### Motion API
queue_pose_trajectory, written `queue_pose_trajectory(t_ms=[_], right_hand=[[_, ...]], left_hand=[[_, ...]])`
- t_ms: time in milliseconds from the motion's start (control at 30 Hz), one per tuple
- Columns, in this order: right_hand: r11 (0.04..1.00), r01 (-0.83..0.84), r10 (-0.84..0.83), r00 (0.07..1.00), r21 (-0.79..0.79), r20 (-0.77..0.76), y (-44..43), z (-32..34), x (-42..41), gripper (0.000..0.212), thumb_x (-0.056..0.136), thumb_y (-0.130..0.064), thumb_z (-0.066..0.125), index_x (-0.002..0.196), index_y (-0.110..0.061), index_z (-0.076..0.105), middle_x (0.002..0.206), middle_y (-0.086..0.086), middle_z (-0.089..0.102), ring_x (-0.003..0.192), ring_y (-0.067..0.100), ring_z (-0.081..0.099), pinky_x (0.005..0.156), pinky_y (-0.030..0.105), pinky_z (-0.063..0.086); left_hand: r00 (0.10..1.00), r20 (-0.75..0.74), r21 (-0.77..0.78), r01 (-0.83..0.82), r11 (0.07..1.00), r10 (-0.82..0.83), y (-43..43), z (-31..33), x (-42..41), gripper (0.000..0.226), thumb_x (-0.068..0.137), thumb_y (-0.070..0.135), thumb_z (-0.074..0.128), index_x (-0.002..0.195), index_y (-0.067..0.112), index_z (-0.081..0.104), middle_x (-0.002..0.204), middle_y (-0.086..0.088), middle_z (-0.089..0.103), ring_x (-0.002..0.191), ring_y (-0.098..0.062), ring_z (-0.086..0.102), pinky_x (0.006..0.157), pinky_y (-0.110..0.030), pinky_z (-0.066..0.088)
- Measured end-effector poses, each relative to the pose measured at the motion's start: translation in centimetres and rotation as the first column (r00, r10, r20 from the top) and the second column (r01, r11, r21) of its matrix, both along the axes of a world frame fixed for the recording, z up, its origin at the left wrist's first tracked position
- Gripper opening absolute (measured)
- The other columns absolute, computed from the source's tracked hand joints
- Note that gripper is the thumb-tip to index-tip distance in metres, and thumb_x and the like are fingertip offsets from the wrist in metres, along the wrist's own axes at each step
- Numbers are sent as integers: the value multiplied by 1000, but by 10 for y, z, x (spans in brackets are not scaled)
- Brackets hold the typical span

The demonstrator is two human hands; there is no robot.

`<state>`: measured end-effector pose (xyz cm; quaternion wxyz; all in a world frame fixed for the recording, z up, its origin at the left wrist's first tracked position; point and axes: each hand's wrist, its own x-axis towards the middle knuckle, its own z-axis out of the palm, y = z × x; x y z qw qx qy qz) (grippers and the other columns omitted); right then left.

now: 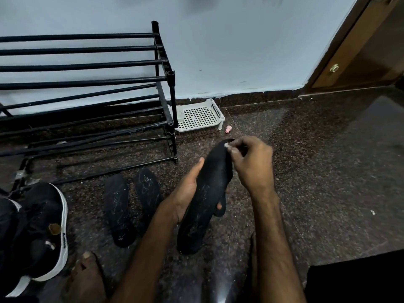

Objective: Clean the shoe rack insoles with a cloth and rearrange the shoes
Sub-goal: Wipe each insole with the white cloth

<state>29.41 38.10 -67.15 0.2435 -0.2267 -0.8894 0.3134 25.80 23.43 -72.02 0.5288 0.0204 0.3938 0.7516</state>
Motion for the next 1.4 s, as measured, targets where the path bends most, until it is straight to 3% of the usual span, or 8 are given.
queue_pose_trajectory(t_ms=[167,367,533,767,900,1000,1200,1400], right_hand=[[905,-288,395,842,-312,368,-9,-3,16,8,78,-17,82,79,-12,76,73,-1,73,58,-2,60,55,6,44],[996,-53,57,997,-74,57,-4,-13,2,5,84,-19,77,83,-15,74,80,-8,69,69,0,61,67,10,47],[918,-248,333,906,-309,263,-5,-12,17,8,80,-18,81,78,-13,76,69,-6,71,56,-5,59,55,8,43],[993,113,-112,993,18,-33,6,-9,-9,8,86,-17,74,92,-12,75,92,-1,69,81,10,62,81,29,55],[993,-113,114,993,-45,7,-18,-5,-11,10,87,-14,71,97,-13,73,97,-4,67,85,5,61,77,7,46],[960,-264,269,963,-96,38,-32,-13,-11,6,85,-13,74,91,-13,74,92,-4,69,82,4,63,75,9,48],[989,140,-142,988,-46,-59,4,-19,-3,8,88,-15,72,96,-13,74,95,-4,69,83,7,63,76,14,52],[881,188,-248,965,-433,-86,4,-28,8,6,84,-22,76,87,-17,74,77,-5,72,67,5,65,66,19,54]], left_hand=[[989,29,-32,-146,989,147,0,0,-2,61,101,55,31,113,6,67,87,-15,72,66,-24,69,58,-33,54],[994,28,-33,-102,994,103,-5,7,-4,71,99,60,30,96,5,76,81,-15,72,66,-28,70,51,-36,55],[989,-9,-75,-150,986,149,-5,8,-5,64,100,58,30,103,5,65,68,-13,69,51,-25,65,45,-37,53],[998,-43,-47,-51,998,49,-2,6,-3,69,96,59,36,95,3,76,80,-22,69,65,-29,68,49,-35,55],[995,-32,-59,-94,994,92,-1,10,-2,59,101,52,34,109,7,71,86,-17,71,67,-25,70,52,-32,56],[985,17,-41,-173,984,174,0,7,-1,52,103,48,35,127,11,61,97,-15,73,82,-23,72,66,-33,59],[998,-59,-93,-38,995,33,-3,7,1,65,97,56,37,108,1,68,85,-25,66,62,-29,68,48,-37,55],[986,22,-3,-164,986,164,-4,-2,-9,73,96,61,32,93,5,78,80,-19,72,65,-27,70,50,-36,57]])
